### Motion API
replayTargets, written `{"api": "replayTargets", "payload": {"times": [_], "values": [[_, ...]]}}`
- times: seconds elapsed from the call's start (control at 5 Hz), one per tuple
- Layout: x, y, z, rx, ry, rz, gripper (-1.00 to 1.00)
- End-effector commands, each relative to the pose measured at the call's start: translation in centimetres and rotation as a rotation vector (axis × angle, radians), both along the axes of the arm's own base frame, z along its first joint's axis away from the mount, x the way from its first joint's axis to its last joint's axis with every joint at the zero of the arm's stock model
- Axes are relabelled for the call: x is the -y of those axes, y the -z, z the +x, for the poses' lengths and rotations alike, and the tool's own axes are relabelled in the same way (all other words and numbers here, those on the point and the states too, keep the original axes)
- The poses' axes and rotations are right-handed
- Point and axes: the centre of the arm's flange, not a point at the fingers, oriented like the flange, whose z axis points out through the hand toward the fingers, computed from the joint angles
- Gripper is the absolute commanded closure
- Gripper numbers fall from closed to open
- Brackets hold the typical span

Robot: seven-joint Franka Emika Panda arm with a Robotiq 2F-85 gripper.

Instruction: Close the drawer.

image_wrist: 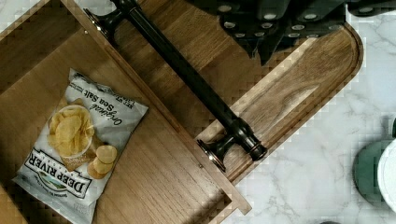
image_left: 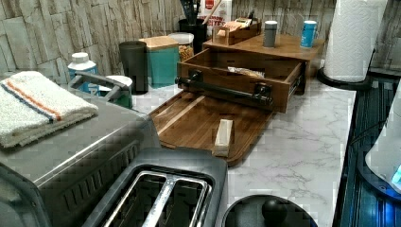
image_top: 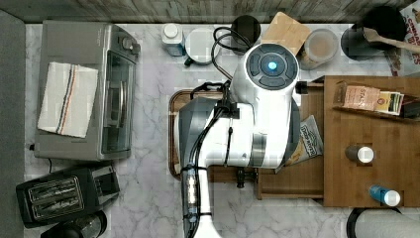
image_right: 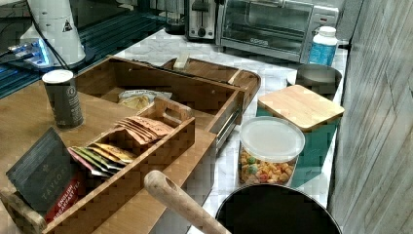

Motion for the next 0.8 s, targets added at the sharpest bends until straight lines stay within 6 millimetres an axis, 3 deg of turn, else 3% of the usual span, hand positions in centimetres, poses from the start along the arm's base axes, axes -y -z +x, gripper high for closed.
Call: {"api": "replayTargets", "payload": {"times": [0.2,0.4,0.8], "values": [[0.2,0.4,-0.2,-0.010,0.003,0.000,1.00],[-0.5,1.6,-0.7,0.023,-0.020,-0.012,1.00],[-3.0,3.8,-1.2,0.101,-0.324,0.035,1.00]]}}
